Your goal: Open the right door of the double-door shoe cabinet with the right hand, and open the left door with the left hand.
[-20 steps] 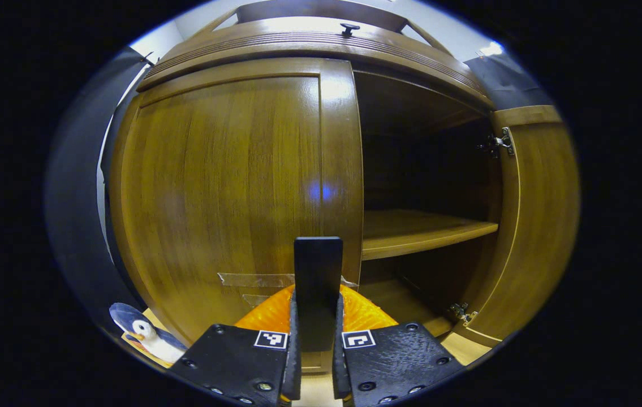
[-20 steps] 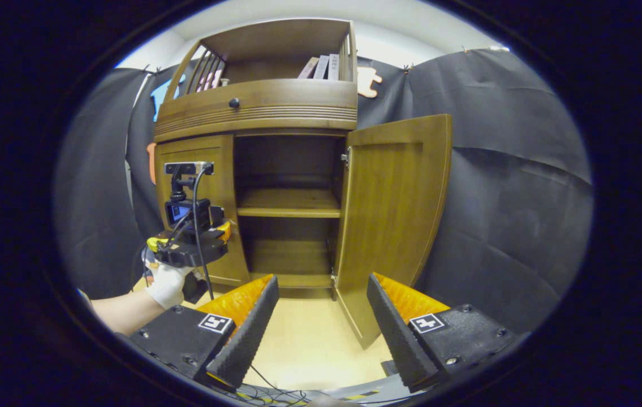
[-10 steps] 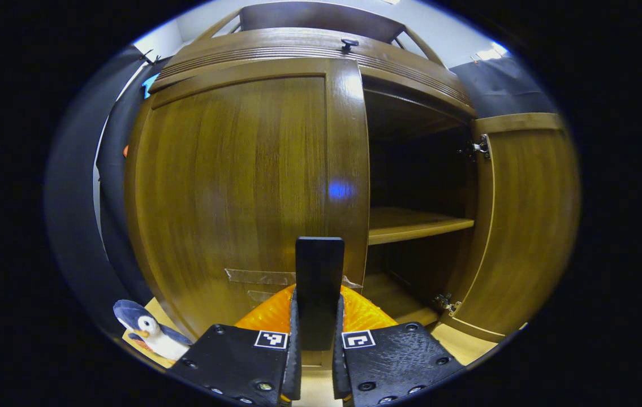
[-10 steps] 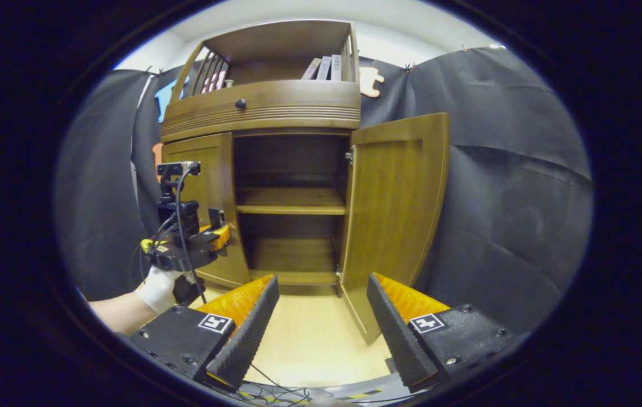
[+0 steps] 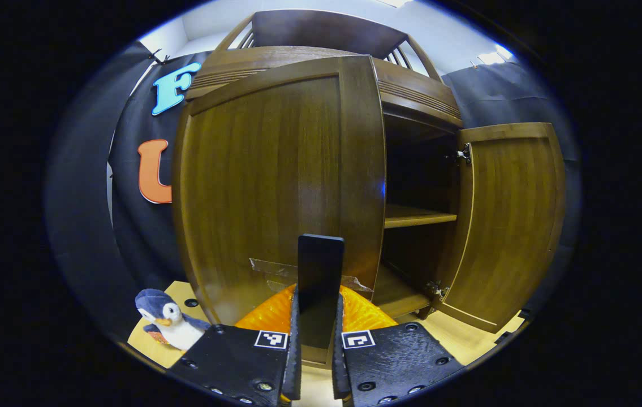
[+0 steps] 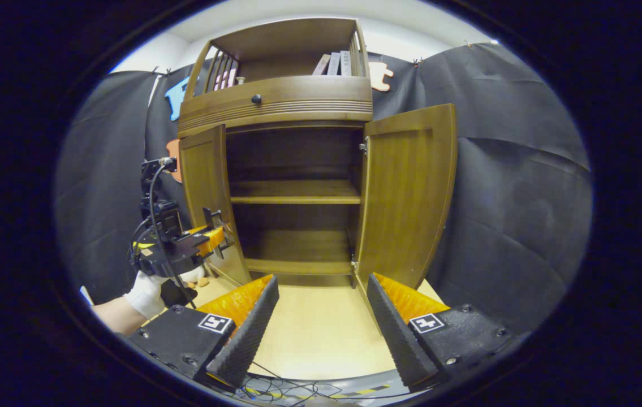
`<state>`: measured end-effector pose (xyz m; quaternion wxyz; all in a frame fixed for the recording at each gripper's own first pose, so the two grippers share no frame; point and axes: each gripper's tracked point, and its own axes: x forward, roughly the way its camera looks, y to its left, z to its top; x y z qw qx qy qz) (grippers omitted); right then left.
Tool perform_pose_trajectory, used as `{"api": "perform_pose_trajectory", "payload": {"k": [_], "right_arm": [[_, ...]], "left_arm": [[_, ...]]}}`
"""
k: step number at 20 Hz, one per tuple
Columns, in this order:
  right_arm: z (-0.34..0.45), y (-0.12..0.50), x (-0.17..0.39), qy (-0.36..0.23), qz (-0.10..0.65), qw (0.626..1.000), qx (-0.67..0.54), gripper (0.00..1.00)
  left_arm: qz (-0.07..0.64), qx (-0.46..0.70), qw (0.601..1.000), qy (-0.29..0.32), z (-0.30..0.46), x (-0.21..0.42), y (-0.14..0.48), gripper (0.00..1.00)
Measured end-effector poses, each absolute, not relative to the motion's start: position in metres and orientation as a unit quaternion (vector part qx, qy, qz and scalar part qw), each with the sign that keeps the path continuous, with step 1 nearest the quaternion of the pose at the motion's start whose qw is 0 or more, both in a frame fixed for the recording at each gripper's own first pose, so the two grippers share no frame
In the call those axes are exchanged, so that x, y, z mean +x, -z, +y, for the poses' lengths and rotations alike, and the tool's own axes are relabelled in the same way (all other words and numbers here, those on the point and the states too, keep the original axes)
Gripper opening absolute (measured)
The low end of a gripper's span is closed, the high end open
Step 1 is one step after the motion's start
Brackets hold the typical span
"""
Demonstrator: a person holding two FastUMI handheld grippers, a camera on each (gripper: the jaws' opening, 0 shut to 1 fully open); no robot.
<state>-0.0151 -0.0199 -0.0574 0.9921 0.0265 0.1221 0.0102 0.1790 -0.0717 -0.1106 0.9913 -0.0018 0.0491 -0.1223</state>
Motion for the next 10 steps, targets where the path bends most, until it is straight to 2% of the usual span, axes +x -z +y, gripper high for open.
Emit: {"api": "perform_pose_trajectory", "payload": {"k": [10], "right_arm": [[0.002, 0.06, -0.034, -0.045, 0.116, 0.992, 0.03, 1.0]], "left_arm": [[0.059, -0.001, 0.994, 0.09, -0.021, 0.134, 0.112, 0.2]]}}
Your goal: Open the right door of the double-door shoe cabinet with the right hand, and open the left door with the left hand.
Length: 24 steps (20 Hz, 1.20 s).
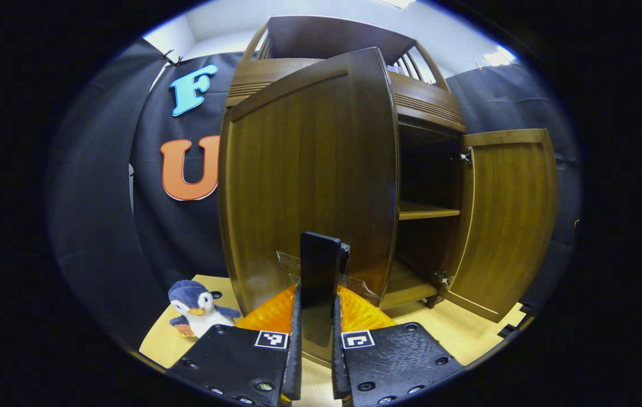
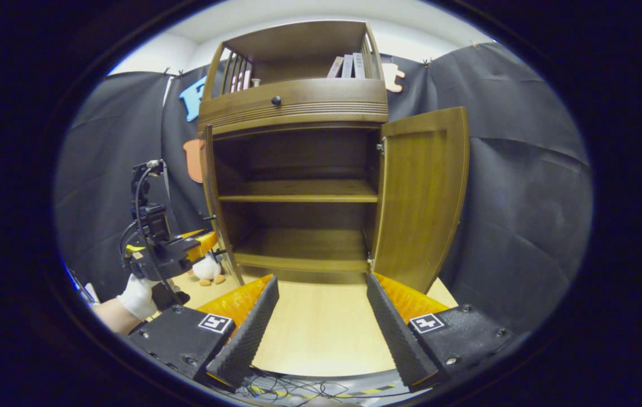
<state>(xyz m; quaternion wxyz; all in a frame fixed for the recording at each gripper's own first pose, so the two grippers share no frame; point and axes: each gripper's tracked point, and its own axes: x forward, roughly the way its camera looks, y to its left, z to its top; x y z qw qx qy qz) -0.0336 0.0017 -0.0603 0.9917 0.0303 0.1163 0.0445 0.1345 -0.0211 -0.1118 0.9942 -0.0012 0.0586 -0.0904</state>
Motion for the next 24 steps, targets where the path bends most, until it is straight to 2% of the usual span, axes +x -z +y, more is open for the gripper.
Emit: {"api": "perform_pose_trajectory", "payload": {"k": [3, 4, 7, 10, 20, 24], "right_arm": [[0.008, 0.064, -0.036, -0.054, 0.118, 0.991, 0.032, 0.99], [0.011, 0.066, -0.036, -0.058, 0.12, 0.99, 0.034, 0.99], [0.022, 0.069, -0.037, -0.071, 0.123, 0.989, 0.038, 1.0], [0.033, 0.07, -0.037, -0.084, 0.123, 0.988, 0.034, 0.99], [0.056, 0.07, -0.027, -0.117, 0.126, 0.985, 0.03, 1.0], [0.058, 0.071, -0.025, -0.12, 0.128, 0.984, 0.029, 1.0]], "left_arm": [[0.061, 0.001, 0.996, 0.071, -0.001, 0.116, 0.112, 0.2], [0.057, 0.0, 0.996, 0.068, 0.003, 0.12, 0.111, 0.11], [0.059, 0.009, 0.997, 0.05, 0.024, 0.113, 0.111, 0.1], [0.058, 0.002, 0.998, 0.038, 0.045, 0.105, 0.116, 0.01], [0.053, 0.015, 0.998, 0.008, 0.113, 0.098, 0.117, 0.0], [0.048, 0.016, 0.998, 0.027, 0.118, 0.099, 0.118, 0.0]]}}
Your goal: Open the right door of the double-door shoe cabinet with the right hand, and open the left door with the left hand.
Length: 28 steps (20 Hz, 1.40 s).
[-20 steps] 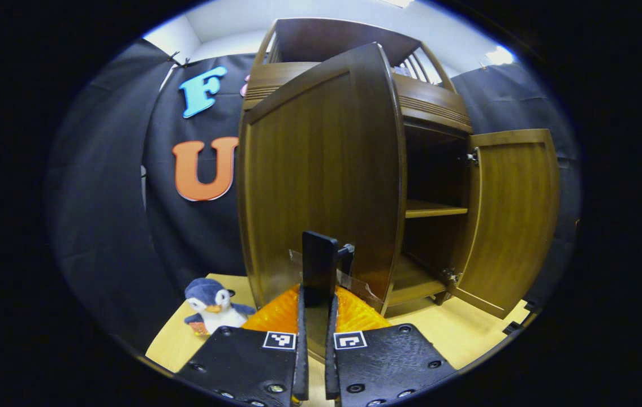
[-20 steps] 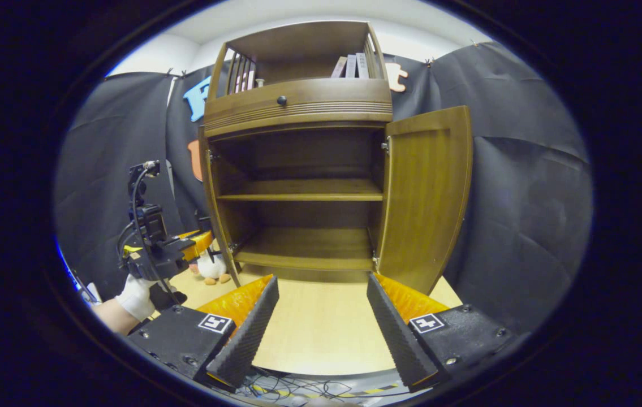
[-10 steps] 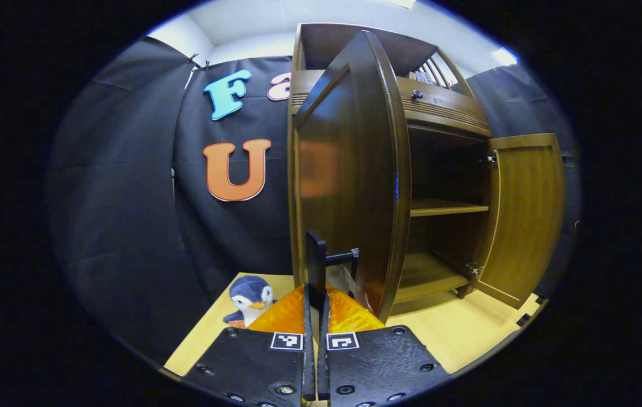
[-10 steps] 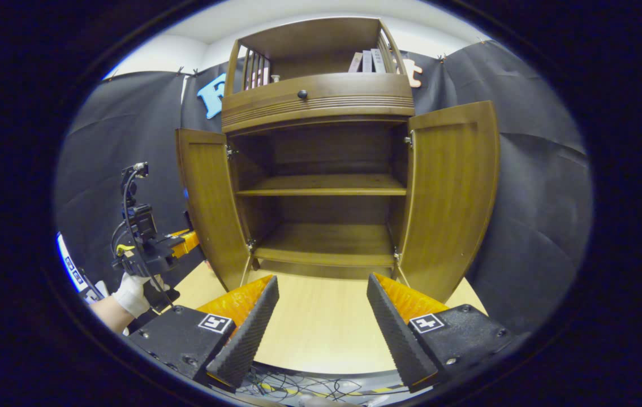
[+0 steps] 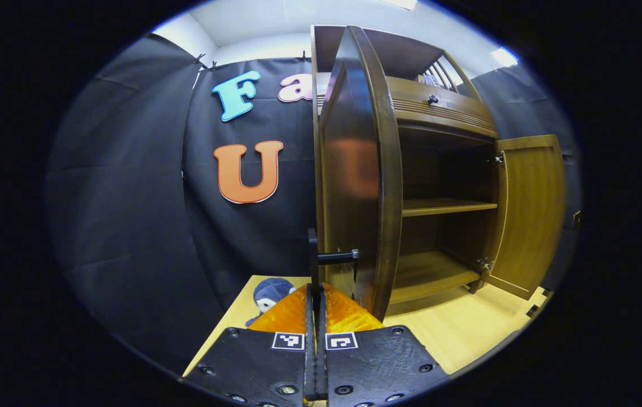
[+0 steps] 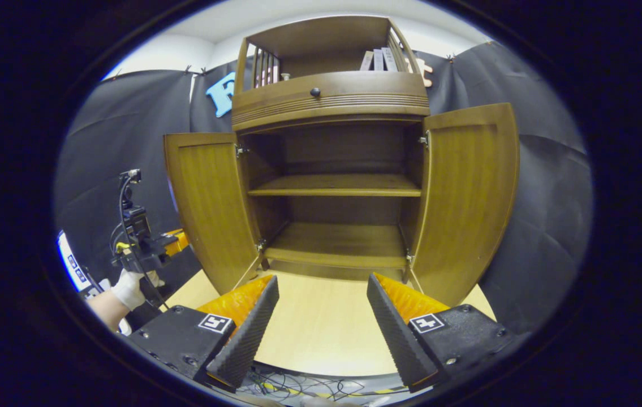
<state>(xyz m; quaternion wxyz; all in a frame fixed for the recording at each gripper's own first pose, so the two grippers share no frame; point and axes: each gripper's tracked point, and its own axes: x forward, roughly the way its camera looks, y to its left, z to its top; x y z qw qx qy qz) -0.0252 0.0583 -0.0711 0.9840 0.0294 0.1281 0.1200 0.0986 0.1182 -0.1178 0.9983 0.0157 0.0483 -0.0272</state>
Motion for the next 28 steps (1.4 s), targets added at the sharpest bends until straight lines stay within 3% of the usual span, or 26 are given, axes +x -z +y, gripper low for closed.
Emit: {"api": "perform_pose_trajectory", "payload": {"k": [16, 17, 18, 19, 21, 26, 28], "right_arm": [[0.054, 0.066, -0.035, -0.118, 0.13, 0.984, 0.034, 0.99], [0.055, 0.065, -0.036, -0.118, 0.129, 0.984, 0.033, 0.99], [0.056, 0.065, -0.036, -0.119, 0.129, 0.984, 0.032, 0.99], [0.056, 0.066, -0.036, -0.121, 0.13, 0.984, 0.031, 0.99], [0.058, 0.067, -0.037, -0.124, 0.132, 0.983, 0.031, 0.99], [0.063, 0.074, -0.035, -0.131, 0.139, 0.981, 0.038, 0.99], [0.066, 0.074, -0.035, -0.136, 0.137, 0.98, 0.04, 0.99]], "left_arm": [[0.045, 0.018, 0.991, 0.126, 0.162, 0.109, 0.117, 0.0], [0.043, 0.022, 0.99, 0.134, 0.163, 0.109, 0.116, 0.1], [0.045, 0.027, 0.988, 0.142, 0.166, 0.109, 0.117, 0.01], [0.047, 0.031, 0.988, 0.147, 0.167, 0.109, 0.119, 0.01], [0.067, 0.046, 0.986, 0.145, 0.178, 0.104, 0.127, 0.12], [0.069, 0.038, 0.992, 0.095, 0.206, 0.081, 0.132, 0.82], [0.07, 0.03, 0.995, 0.064, 0.219, 0.073, 0.129, 0.87]]}}
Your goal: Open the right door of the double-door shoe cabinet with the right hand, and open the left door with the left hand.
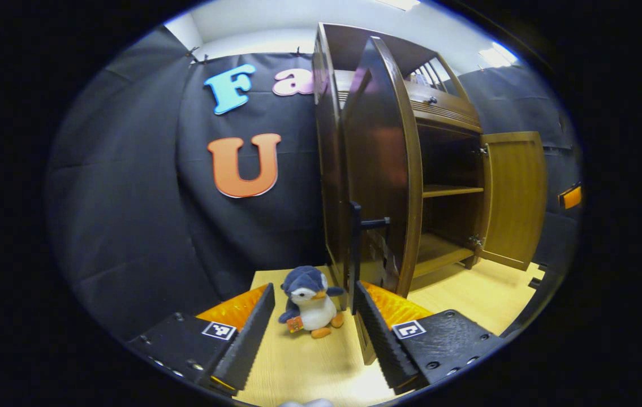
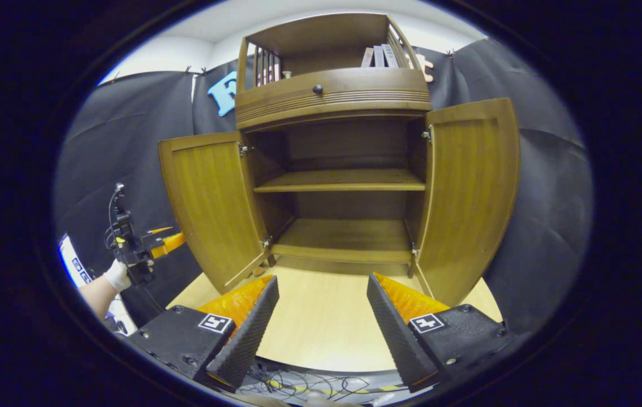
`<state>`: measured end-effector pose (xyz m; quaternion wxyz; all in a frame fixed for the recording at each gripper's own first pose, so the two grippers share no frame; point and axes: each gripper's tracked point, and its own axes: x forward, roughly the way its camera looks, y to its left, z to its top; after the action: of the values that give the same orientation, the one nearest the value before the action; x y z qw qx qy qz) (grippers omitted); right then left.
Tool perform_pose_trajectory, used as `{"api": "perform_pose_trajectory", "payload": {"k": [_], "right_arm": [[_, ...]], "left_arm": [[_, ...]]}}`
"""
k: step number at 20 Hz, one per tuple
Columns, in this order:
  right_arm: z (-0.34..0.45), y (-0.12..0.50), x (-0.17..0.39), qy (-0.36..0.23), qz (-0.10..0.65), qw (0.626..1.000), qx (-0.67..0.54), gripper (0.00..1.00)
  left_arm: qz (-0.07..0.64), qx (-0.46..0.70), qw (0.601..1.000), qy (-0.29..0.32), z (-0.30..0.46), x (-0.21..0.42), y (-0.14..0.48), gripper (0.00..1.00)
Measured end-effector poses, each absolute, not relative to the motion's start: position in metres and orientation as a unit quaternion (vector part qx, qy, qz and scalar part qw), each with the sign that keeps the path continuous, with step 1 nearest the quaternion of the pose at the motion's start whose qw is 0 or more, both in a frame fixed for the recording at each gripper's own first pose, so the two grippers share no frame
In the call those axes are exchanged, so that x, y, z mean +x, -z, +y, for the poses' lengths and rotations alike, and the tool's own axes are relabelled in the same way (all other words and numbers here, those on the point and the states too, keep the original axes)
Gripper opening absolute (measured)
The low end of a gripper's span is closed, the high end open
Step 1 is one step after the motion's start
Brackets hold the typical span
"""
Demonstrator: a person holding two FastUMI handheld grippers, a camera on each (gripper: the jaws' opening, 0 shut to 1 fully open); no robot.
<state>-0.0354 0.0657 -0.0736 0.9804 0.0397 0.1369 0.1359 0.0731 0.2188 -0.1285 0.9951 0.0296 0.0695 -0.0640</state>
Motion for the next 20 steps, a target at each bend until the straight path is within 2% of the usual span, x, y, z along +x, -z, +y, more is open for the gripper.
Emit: {"api": "perform_pose_trajectory", "payload": {"k": [2, 5, 12, 13, 14, 20], "right_arm": [[0.064, 0.07, -0.036, -0.135, 0.129, 0.982, 0.039, 0.99], [0.058, 0.064, -0.035, -0.129, 0.118, 0.984, 0.034, 0.99], [0.036, 0.045, -0.028, -0.113, 0.092, 0.988, 0.041, 0.99], [0.031, 0.043, -0.027, -0.11, 0.089, 0.989, 0.043, 0.99], [0.027, 0.04, -0.026, -0.109, 0.086, 0.989, 0.046, 0.99], [0.0, 0.023, -0.02, -0.104, 0.065, 0.991, 0.053, 0.99]], "left_arm": [[0.07, 0.016, 0.997, 0.032, 0.227, 0.062, 0.126, 0.97], [0.07, 0.0, 0.997, 0.013, 0.215, 0.046, 0.116, 0.95], [0.052, -0.01, 0.998, 0.019, 0.158, 0.014, 0.058, 0.95], [0.05, -0.006, 0.999, 0.012, 0.154, 0.012, 0.048, 1.0], [0.042, 0.002, 0.999, 0.006, 0.147, 0.011, 0.034, 0.95], [0.007, 0.033, 0.999, -0.001, 0.083, 0.004, -0.021, 0.95]]}}
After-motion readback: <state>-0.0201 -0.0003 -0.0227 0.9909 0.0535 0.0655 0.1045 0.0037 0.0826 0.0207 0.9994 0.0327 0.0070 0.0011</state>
